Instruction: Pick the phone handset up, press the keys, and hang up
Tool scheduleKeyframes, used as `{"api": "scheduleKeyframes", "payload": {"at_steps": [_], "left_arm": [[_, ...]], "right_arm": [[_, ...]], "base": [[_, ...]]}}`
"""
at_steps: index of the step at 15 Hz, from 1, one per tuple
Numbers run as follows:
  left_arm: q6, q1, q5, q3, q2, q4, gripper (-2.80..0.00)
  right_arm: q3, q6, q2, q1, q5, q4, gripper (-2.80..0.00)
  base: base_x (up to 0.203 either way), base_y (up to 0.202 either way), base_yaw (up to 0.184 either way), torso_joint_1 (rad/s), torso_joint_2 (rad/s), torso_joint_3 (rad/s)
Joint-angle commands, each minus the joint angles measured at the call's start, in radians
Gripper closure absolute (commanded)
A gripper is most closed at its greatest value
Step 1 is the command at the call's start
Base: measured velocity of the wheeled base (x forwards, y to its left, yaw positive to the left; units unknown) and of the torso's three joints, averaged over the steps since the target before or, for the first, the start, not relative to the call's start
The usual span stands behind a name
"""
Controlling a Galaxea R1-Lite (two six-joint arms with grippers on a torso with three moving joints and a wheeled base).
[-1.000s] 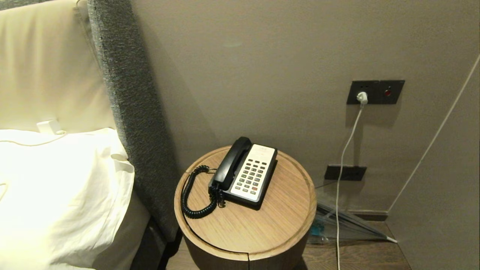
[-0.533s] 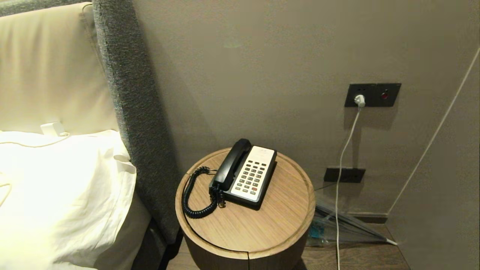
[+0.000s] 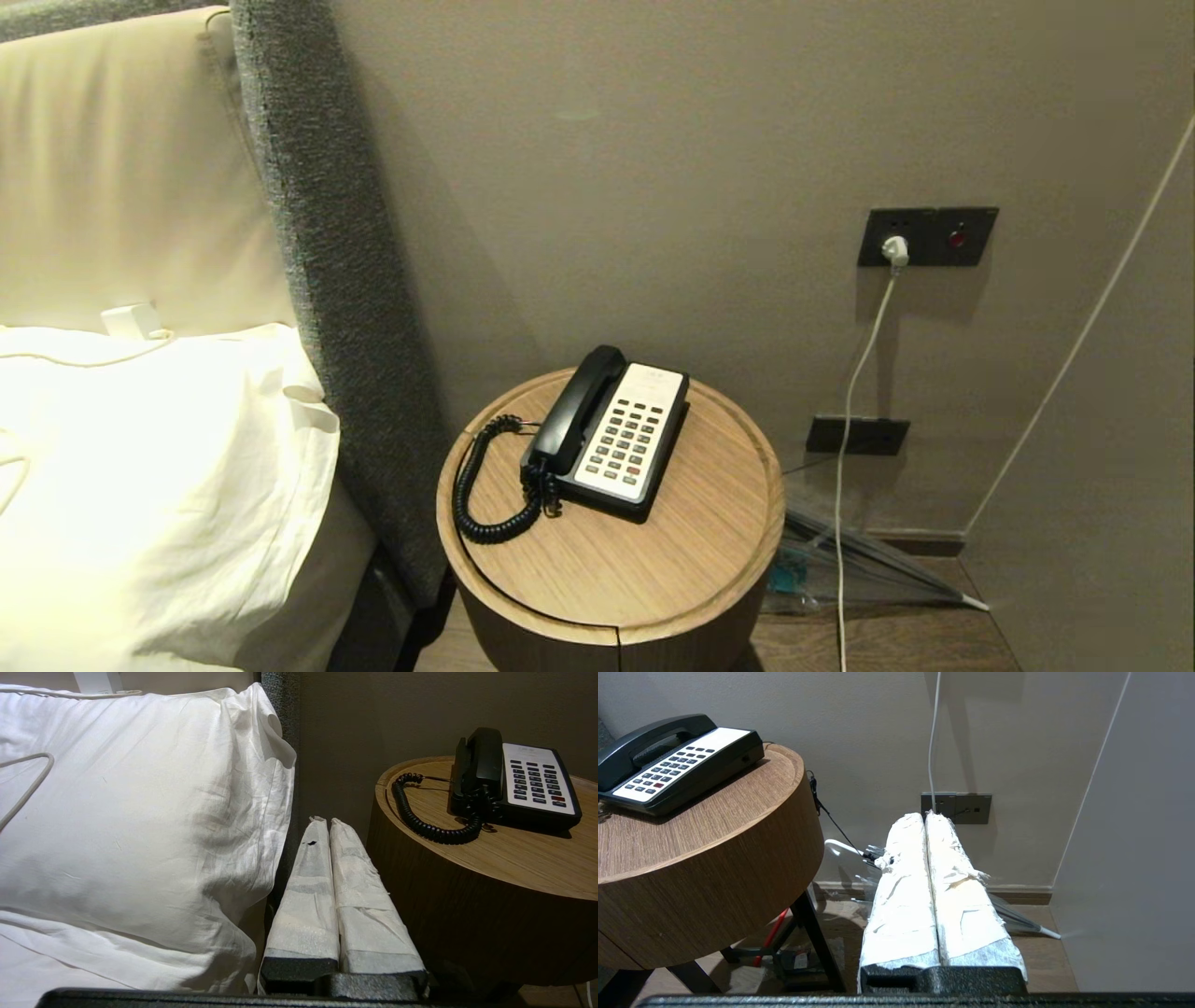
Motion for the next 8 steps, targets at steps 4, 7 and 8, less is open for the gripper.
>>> {"api": "scheduleKeyframes", "payload": {"at_steps": [4, 7, 8], "left_arm": [[-0.001, 0.0, 0.001, 0.04, 0.001, -0.001, 0.0], [-0.001, 0.0, 0.001, 0.04, 0.001, -0.001, 0.0], [-0.001, 0.0, 0.001, 0.04, 0.001, -0.001, 0.0]], "right_arm": [[0.02, 0.002, 0.0, 0.0, 0.0, -0.001, 0.0], [0.02, -0.002, 0.0, 0.0, 0.0, -0.001, 0.0], [0.02, 0.0, 0.0, 0.0, 0.0, -0.001, 0.0]], "base": [[0.0, 0.0, 0.0, 0.0, 0.0, 0.0], [0.0, 0.0, 0.0, 0.0, 0.0, 0.0], [0.0, 0.0, 0.0, 0.0, 0.0, 0.0]]}}
